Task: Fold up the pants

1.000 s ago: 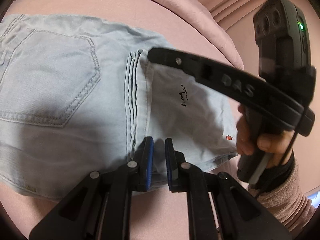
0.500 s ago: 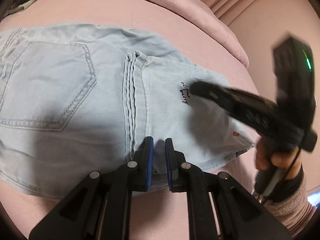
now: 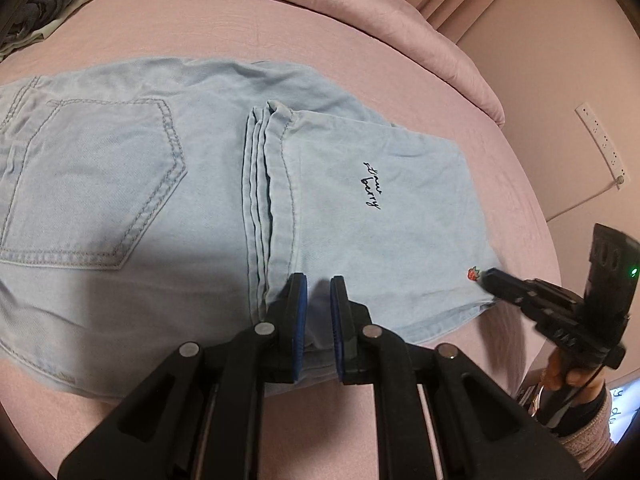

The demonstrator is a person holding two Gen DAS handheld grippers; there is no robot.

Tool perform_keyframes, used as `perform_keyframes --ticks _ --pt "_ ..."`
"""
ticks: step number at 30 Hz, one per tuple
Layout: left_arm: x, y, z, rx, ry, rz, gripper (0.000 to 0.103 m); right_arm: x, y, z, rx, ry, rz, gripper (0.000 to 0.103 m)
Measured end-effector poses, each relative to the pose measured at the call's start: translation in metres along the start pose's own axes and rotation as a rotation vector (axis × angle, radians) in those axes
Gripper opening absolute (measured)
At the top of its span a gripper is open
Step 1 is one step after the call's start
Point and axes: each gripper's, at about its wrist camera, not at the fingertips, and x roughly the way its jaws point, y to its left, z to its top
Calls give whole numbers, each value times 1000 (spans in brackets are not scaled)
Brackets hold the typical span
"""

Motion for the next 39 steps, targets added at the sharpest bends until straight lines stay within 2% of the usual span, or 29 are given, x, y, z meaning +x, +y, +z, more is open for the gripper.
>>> perform_keyframes --ticks 4,6,8,12,15,18,22,25,27,32,36,39 --pt "1 -2 0 4 -3 8 12 -14 -9 5 16 -68 -53 6" --pt "1 -3 -1 9 -5 10 12 -5 -19 1 53 -29 -95 18" --pt "1 -4 -1 13 -5 11 12 5 -23 -7 69 16 -114 26" --pt "4 -5 0 23 -3 16 12 -9 -20 -9 113 -45 -99 26" --pt "4 -7 -1 37 -6 27 12 -21 -7 3 75 -116 -110 26" --pt "6 -10 1 42 -10 34 12 -22 4 12 46 -159 -76 26" --pt "7 -11 1 47 -11 36 12 -5 10 11 40 -129 -54 26" --pt "8 -10 1 50 -10 33 12 22 5 -2 55 -17 -75 26" --pt "7 -9 1 52 -11 31 12 20 4 -9 45 -39 -72 26" --pt "5 -4 -2 43 -18 17 12 7 6 -4 56 -17 -71 27" --pt "-1 0 -3 23 -22 5 12 -1 23 3 15 -66 13 31" --pt "-11 0 -7 30 -41 7 12 9 42 11 -34 -56 32 32"
